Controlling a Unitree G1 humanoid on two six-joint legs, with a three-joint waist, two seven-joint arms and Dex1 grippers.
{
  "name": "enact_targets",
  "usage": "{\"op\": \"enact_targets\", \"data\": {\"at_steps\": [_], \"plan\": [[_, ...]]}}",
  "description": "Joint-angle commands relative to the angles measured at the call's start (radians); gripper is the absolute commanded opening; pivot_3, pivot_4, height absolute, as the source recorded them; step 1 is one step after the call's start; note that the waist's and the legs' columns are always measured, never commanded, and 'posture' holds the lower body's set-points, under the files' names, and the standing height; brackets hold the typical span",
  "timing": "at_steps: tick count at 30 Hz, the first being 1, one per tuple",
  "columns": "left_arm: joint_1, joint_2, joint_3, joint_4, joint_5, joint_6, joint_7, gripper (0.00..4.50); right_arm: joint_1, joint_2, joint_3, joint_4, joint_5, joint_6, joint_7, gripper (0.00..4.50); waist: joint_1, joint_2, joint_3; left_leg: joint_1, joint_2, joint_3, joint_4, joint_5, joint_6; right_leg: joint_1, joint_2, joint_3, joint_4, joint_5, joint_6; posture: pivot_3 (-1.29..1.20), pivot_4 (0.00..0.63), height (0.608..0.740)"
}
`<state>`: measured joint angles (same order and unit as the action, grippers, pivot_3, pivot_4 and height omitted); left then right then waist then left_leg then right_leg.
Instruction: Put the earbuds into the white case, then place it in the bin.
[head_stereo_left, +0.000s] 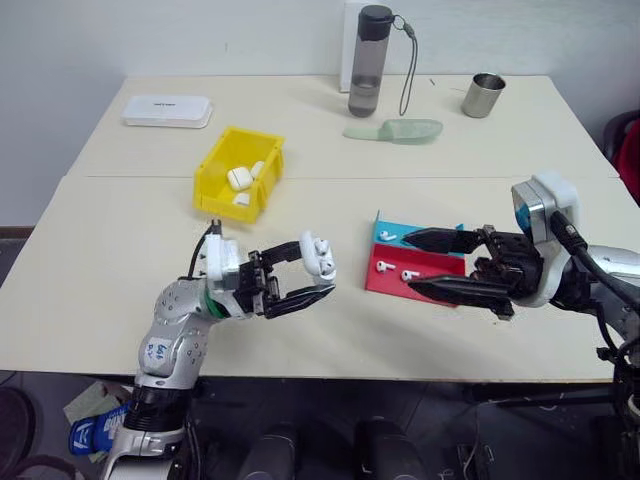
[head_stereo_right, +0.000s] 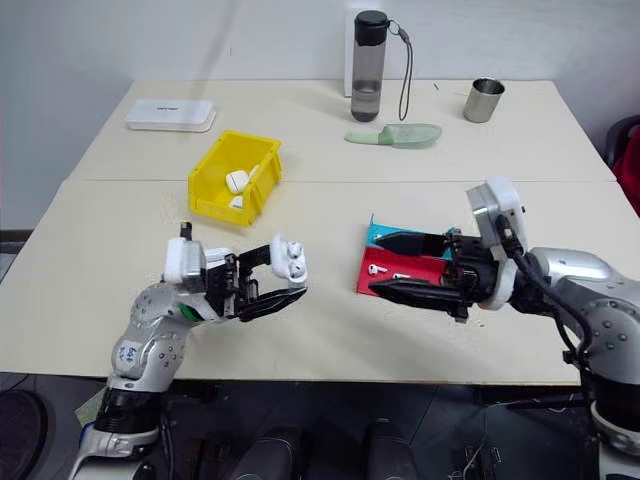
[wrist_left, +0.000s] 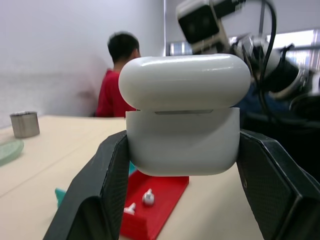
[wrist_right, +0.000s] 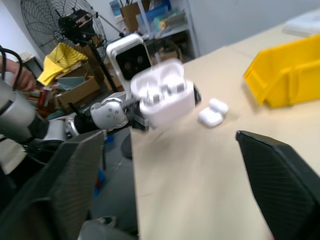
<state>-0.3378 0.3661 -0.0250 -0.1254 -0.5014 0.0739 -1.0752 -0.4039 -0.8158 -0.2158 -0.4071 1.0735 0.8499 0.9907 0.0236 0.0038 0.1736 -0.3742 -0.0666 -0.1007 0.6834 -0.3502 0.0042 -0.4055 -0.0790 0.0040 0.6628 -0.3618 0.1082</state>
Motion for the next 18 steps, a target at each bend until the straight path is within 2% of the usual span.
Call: {"op": "enact_targets", "data": {"at_steps": [1, 9, 12, 15, 18], "plan": [[-0.045, 0.042, -0.071, 0.005, 0.121, 0.0, 0.024, 2.77, -0.036, 0.01, 0.065, -0.065, -0.081, -0.079, 0.032, 2.84, 0.0, 0.0, 0.0, 0.0, 0.0, 0.0, 0.0, 0.0, 0.0, 0.0, 0.0, 0.0, 0.0, 0.0, 0.0, 0.0, 0.15, 0.74], [-0.125, 0.063, -0.167, -0.007, 0.221, 0.07, 0.06, 2.77, -0.205, 0.105, 0.297, -0.089, -0.212, -0.054, -0.036, 0.02, -0.003, 0.0, 0.0, 0.0, 0.0, 0.0, -0.001, 0.0, 0.0, -0.002, 0.0, 0.0, 0.0, 0.0, 0.0, 0.0, 0.15, 0.74], [-0.131, 0.061, -0.173, -0.008, 0.223, 0.076, 0.063, 2.77, -0.237, 0.124, 0.343, -0.082, -0.248, -0.04, -0.057, 0.02, -0.003, 0.0, 0.0, 0.0, 0.0, -0.001, -0.001, 0.0, 0.0, -0.002, 0.0, 0.0, 0.0, 0.0, 0.0, 0.0, 0.15, 0.74], [-0.124, 0.062, -0.167, -0.015, 0.215, 0.065, 0.054, 2.77, -0.234, 0.091, 0.371, -0.082, -0.288, -0.024, -0.04, 0.02, 0.001, 0.0, 0.0, -0.001, 0.0, -0.001, -0.001, 0.0, 0.0, -0.002, -0.001, -0.001, 0.0, 0.0, 0.0, 0.0, 0.15, 0.74], [-0.104, 0.065, -0.144, -0.029, 0.188, 0.064, 0.051, 2.77, -0.18, 0.033, 0.345, -0.065, -0.323, -0.047, 0.0, 0.02, 0.002, -0.001, 0.0, -0.001, -0.001, -0.002, -0.001, 0.0, 0.0, -0.002, -0.001, -0.001, 0.0, 0.0, 0.0, 0.0, 0.15, 0.74]]}}
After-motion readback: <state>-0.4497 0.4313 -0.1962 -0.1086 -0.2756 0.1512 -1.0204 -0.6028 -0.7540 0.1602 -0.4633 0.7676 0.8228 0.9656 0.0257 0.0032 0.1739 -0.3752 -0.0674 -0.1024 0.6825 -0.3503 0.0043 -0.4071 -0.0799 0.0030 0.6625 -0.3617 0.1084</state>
